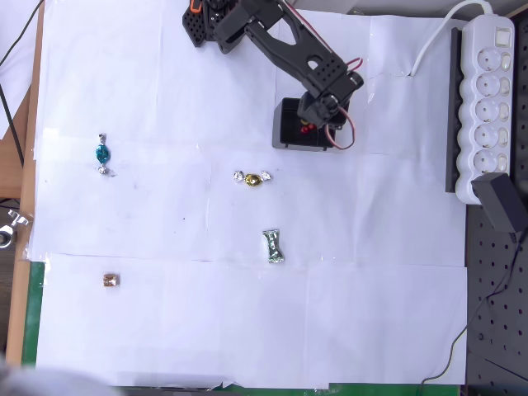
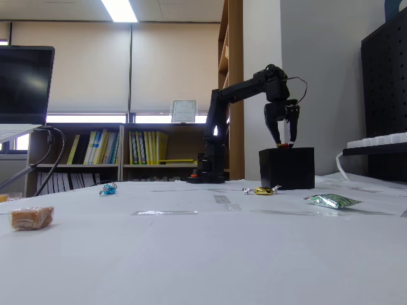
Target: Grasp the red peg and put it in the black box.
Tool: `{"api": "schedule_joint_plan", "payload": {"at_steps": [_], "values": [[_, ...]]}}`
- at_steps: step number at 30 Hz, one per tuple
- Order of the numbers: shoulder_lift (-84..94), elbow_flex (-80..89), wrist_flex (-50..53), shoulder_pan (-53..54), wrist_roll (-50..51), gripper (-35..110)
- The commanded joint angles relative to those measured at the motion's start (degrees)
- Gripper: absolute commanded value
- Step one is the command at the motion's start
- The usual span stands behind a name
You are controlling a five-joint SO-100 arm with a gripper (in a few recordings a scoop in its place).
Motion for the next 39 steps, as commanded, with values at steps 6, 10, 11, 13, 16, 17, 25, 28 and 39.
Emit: {"api": "schedule_joint_plan", "payload": {"at_steps": [6, 10, 11, 13, 16, 17, 25, 28, 39], "values": [[-2.2, 5.98, 2.9, -0.09, -0.7, 0], [-2.81, 5.54, 2.81, 0.0, -1.05, 0], [-2.81, 5.54, 2.81, 0.0, -1.05, 0], [-2.81, 5.54, 2.72, 0.18, -1.05, 1], [-2.9, 5.45, 2.9, 0.62, -0.79, 5], [-2.99, 5.45, 2.9, 0.79, -0.44, 9], [-3.16, 5.8, 2.99, 1.32, -1.67, 47], [-3.16, 6.33, 2.99, 1.32, -1.85, 51], [-3.34, 6.68, 2.81, 1.14, -1.67, 58]]}}
